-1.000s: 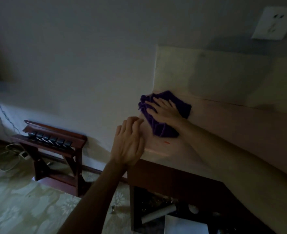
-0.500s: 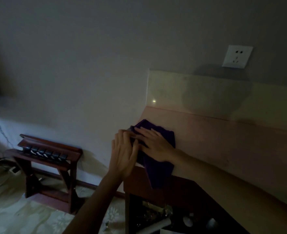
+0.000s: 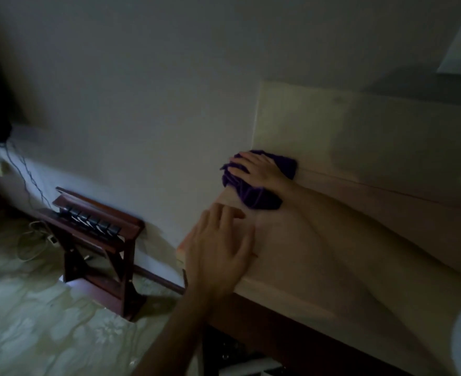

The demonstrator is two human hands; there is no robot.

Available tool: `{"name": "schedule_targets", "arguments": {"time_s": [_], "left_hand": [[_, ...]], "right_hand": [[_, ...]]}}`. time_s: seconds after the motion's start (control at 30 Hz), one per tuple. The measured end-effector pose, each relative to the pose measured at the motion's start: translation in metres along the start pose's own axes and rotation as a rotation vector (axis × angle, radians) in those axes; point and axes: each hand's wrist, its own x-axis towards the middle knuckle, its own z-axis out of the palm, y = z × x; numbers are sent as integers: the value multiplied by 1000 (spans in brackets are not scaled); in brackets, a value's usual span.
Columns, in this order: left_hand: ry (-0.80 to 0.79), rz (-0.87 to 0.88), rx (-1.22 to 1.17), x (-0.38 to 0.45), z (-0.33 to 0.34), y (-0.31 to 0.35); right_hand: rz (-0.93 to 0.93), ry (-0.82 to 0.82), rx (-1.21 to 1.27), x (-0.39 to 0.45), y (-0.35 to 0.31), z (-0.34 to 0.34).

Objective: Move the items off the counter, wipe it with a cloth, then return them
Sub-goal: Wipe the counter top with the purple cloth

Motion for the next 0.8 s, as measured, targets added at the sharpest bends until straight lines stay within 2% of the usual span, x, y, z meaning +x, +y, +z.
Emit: {"name": "schedule_targets", "arguments": {"time_s": [0.2, 0.3, 0.47, 0.57, 0.8], "left_hand": [[-144, 50, 95, -9, -8, 10], [-170, 106, 30, -21, 2, 51], [-300, 317, 65, -36, 38, 134], [-372, 426, 110, -39, 54, 166], [-430, 537, 109, -46, 76, 219]], "right_hand": [[-93, -26, 10, -40, 23, -6], [-107, -37, -16, -81, 75, -16], [-90, -39, -19, -163, 168, -39], [-44, -31, -18, -215, 219, -51], [157, 22, -10, -349, 348, -79]]}}
